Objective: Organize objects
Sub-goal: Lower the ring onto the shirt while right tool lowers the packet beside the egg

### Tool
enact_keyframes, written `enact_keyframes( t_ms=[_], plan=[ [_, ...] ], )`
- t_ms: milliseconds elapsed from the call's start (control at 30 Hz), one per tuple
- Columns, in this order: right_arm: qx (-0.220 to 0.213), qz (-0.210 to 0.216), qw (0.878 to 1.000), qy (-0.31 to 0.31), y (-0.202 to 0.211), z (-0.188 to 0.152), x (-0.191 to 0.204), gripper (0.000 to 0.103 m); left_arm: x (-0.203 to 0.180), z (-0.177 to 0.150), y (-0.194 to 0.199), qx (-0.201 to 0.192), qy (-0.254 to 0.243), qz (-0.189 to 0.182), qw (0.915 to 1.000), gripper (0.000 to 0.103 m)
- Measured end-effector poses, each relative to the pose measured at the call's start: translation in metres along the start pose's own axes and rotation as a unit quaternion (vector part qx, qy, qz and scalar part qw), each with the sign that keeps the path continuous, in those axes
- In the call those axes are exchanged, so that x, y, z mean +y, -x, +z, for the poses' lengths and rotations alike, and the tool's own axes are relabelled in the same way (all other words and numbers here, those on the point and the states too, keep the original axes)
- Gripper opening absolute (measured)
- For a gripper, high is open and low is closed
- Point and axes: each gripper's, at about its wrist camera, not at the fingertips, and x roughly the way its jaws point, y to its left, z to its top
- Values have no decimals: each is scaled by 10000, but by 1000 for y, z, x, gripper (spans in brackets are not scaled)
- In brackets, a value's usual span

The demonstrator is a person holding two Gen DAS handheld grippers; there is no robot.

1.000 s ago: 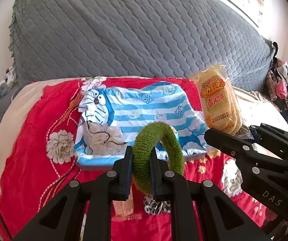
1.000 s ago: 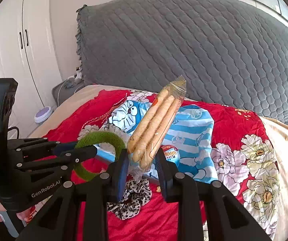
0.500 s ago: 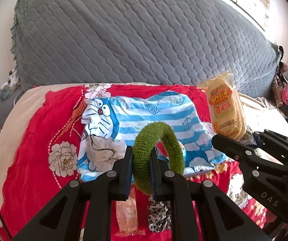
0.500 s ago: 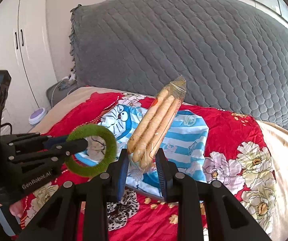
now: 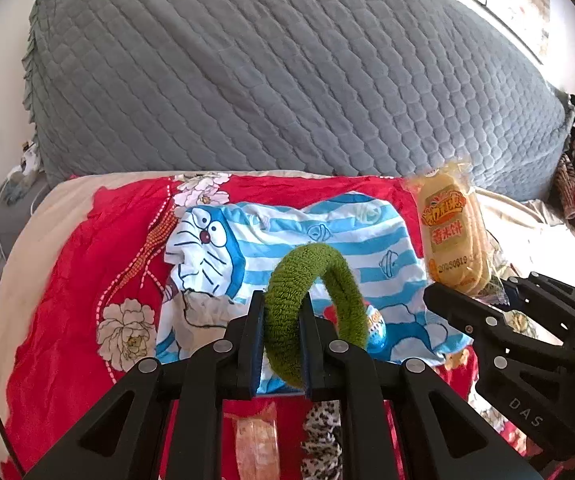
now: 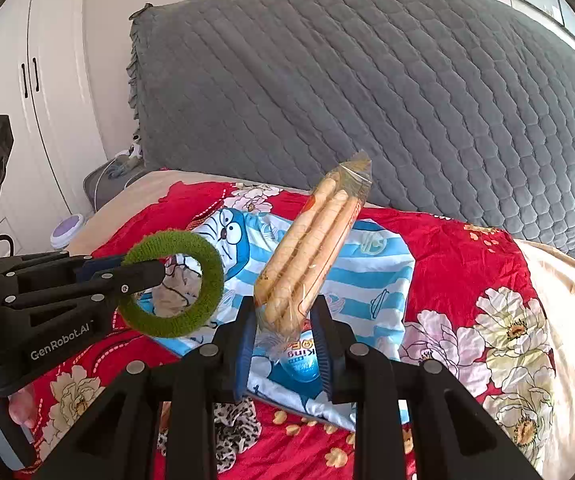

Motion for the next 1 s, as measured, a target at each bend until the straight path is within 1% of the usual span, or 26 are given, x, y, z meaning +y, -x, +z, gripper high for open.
enact_keyframes(
  t_ms=[133,400,533,867,1000],
  plan=[
    [75,-40,10000,-25,-10,1,-6,28,3,1,-12,29,229,-8,9997,15],
    [258,-110,9996,-19,-27,-2,-14,28,-3,1,-31,106,272,25,9996,15],
    [282,-144,9995,42,-31,-4,-14,28,-6,0,-39,132,210,83,9997,15],
    [460,-201,9987,61,-47,-13,-18,28,3,-8,-55,241,318,181,9990,15],
    [561,-208,9982,68,-55,-17,-19,28,3,-10,-58,254,334,153,9990,15]
  ],
)
